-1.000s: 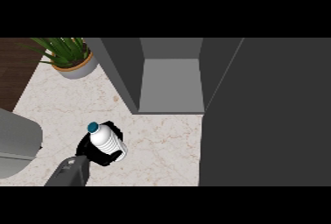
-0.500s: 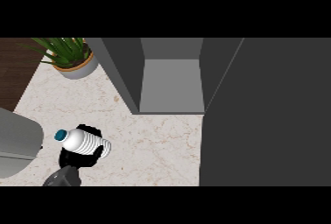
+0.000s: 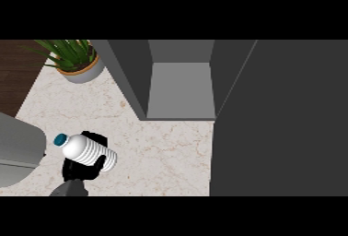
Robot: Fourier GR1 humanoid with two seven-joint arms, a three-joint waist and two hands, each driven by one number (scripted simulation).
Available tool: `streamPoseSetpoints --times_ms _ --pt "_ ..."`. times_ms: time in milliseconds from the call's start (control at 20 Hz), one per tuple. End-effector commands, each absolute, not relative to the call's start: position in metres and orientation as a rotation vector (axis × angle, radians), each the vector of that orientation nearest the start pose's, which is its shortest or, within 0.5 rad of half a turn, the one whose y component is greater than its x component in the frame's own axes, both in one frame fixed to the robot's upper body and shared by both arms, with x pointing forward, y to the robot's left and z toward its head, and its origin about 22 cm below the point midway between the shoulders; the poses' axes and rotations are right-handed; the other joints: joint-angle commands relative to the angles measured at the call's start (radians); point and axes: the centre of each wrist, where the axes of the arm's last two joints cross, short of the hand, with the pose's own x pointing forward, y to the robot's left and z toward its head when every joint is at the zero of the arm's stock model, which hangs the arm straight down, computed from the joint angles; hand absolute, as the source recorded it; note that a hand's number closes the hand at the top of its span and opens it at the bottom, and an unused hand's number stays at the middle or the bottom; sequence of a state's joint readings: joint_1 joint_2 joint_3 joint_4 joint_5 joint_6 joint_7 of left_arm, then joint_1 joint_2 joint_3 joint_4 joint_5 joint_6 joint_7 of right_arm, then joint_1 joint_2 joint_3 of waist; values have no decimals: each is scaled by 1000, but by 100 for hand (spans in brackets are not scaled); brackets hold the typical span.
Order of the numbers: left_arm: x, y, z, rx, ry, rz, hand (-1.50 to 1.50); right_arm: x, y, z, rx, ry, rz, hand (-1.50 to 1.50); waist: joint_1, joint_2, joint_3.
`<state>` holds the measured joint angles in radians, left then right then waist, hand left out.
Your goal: Pick up the bottled water, place it into the cabinet and close the cabinet
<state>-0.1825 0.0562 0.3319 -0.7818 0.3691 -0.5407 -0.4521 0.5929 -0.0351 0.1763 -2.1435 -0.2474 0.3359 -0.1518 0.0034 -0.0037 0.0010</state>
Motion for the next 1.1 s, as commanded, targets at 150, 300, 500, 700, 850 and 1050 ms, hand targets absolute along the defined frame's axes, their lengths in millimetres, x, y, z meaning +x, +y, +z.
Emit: streamPoseSetpoints --times_ms 150,300,500,700,850,1050 --pt "241 281 -90 -508 -1556 354 150 98 -230 40 425 -1781 -9 -150 -4 0 0" --pt "259 237 -78 -522 -1558 321 150 113 -212 52 444 -1787 -6 -150 -5 1 -1" --pt "274 215 -56 -493 -1623 292 150 101 -233 51 459 -1770 1 -150 -12 2 -1" --pt "280 185 -35 -463 -1635 248 150 105 -222 46 459 -1767 -20 -150 -12 3 -1" --pt "299 167 -6 -463 -1666 239 150 109 -216 41 454 -1755 -2 -150 -13 3 -1" --pt "305 139 16 -406 -1661 195 150 103 -224 46 452 -1748 -22 -150 -14 3 -1"
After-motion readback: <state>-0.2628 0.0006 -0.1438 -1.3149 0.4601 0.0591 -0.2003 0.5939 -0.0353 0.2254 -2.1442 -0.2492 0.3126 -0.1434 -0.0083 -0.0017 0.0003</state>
